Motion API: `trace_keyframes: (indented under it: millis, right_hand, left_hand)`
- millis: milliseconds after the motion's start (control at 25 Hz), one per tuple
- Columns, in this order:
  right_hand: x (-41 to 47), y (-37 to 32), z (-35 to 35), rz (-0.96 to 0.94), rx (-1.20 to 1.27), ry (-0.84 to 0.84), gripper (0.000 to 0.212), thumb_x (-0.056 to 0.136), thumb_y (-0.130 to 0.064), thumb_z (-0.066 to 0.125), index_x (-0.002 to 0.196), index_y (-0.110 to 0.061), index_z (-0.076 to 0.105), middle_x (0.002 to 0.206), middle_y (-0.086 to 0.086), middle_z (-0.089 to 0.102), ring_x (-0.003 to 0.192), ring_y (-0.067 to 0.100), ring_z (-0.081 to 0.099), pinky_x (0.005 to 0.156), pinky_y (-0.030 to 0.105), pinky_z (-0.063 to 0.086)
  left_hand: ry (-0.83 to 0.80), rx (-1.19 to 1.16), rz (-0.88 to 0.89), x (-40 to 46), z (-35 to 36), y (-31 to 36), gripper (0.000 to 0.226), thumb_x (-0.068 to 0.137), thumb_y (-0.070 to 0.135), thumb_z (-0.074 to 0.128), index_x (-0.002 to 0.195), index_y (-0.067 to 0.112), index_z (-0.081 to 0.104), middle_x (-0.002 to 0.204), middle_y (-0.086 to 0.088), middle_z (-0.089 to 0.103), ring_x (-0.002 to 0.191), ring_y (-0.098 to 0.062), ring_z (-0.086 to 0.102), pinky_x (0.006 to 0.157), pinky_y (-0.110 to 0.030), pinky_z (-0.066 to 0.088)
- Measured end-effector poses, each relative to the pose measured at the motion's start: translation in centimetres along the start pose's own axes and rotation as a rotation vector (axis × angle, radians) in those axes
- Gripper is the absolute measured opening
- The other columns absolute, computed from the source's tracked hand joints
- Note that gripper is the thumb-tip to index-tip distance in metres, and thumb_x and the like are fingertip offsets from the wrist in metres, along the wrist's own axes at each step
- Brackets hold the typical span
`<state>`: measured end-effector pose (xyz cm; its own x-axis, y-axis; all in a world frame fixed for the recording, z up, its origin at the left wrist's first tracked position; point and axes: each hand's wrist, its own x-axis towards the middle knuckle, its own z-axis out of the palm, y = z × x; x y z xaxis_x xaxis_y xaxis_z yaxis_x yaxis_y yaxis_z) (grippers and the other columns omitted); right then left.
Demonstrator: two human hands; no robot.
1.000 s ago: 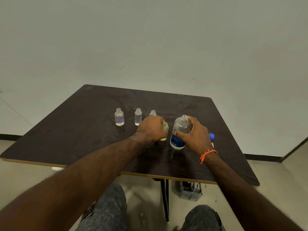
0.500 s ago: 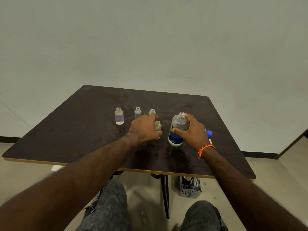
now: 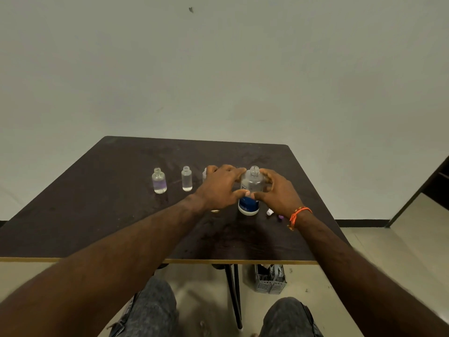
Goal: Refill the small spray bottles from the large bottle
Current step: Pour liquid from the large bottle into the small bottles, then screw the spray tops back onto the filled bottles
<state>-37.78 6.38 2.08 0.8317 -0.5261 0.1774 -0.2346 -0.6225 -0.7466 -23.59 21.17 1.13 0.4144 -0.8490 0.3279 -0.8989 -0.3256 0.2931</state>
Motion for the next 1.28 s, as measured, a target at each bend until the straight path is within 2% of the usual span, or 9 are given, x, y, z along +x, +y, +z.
trace_keyframes:
  millis: [120,320,520,680,840,1000,1080,1160,1280]
  right_hand:
    - [1.8,0.1,-2.2,-0.018,0.037,0.032,0.075,0.069,-0.031,0.09,0.135,-0.024,0.055,0.117,-0.014,0.063,0.107,0.008,0.065,0.096,0.029,0.053]
    - [6.5,0.9,-5.5,0.013,0.016,0.081,0.074,0.072,-0.026,0.089,0.136,-0.019,0.054,0.113,-0.011,0.059,0.103,0.013,0.061,0.086,0.022,0.047]
    - [10.1,4.2,-6.4,0.091,-0.001,0.082,0.07,0.073,-0.018,0.087,0.135,-0.014,0.054,0.125,0.003,0.063,0.112,0.023,0.062,0.096,0.034,0.05]
    - [11.5,7.2,-5.8,0.144,0.004,0.056,0.074,0.075,-0.015,0.085,0.14,-0.014,0.05,0.134,0.006,0.061,0.117,0.024,0.061,0.101,0.036,0.05]
    - [11.7,8.5,-5.3,0.159,0.019,0.058,0.075,0.078,-0.014,0.083,0.142,-0.015,0.045,0.137,0.004,0.059,0.118,0.023,0.061,0.095,0.029,0.048]
    - [10.7,8.6,-5.4,0.22,-0.021,0.067,0.097,0.077,-0.017,0.085,0.154,-0.015,0.027,0.152,0.007,0.046,0.129,0.028,0.054,0.104,0.04,0.048]
    - [9.7,8.1,-5.1,0.219,-0.102,0.152,0.096,0.077,-0.02,0.083,0.154,-0.017,0.027,0.154,0.008,0.041,0.136,0.03,0.046,0.108,0.046,0.044]
    - [8.3,7.0,-4.5,0.189,-0.201,0.284,0.084,0.078,-0.023,0.079,0.149,-0.017,0.035,0.152,0.009,0.043,0.138,0.031,0.041,0.11,0.05,0.041]
    - [5.3,4.5,-2.6,0.1,-0.276,0.452,0.064,0.077,-0.021,0.076,0.136,-0.018,0.05,0.137,0.007,0.052,0.126,0.029,0.046,0.101,0.047,0.043]
  left_hand:
    - [0.042,-0.008,0.028,2.7,-0.7,0.6,0.067,0.1,0.051,0.062,0.157,0.02,0.044,0.146,-0.003,0.058,0.142,-0.02,0.043,0.112,-0.043,0.02]
    - [0.002,0.0,0.04,9.9,0.0,1.5,0.056,0.103,0.046,0.059,0.151,0.023,0.045,0.14,-0.003,0.061,0.138,-0.022,0.045,0.107,-0.047,0.025]
    - [-0.124,0.013,0.008,15.5,3.5,1.2,0.047,0.105,0.039,0.055,0.148,0.023,0.045,0.138,-0.004,0.062,0.135,-0.025,0.049,0.108,-0.05,0.028]
    - [-0.196,0.013,-0.004,16.9,5.4,0.7,0.053,0.106,0.038,0.054,0.154,0.021,0.039,0.144,-0.007,0.06,0.139,-0.027,0.047,0.113,-0.053,0.027]
    - [-0.257,-0.002,-0.014,16.3,6.2,0.9,0.077,0.103,0.044,0.059,0.164,0.018,0.02,0.149,-0.01,0.056,0.145,-0.03,0.043,0.118,-0.058,0.025]
    - [-0.239,0.011,-0.002,14.6,4.9,1.2,0.08,0.102,0.05,0.058,0.164,0.017,0.018,0.151,-0.008,0.056,0.147,-0.03,0.04,0.118,-0.059,0.025]
    - [-0.219,0.027,0.005,13.1,3.2,0.8,0.079,0.102,0.053,0.056,0.164,0.018,0.021,0.151,-0.005,0.057,0.149,-0.028,0.038,0.118,-0.058,0.024]
    - [-0.192,0.028,0.013,11.2,1.3,0.0,0.076,0.102,0.055,0.056,0.164,0.02,0.027,0.15,-0.001,0.059,0.148,-0.025,0.038,0.118,-0.057,0.024]
    - [-0.098,-0.01,0.005,7.2,-1.5,-2.3,0.074,0.101,0.061,0.056,0.16,0.022,0.037,0.141,0.004,0.065,0.143,-0.021,0.043,0.115,-0.054,0.027]
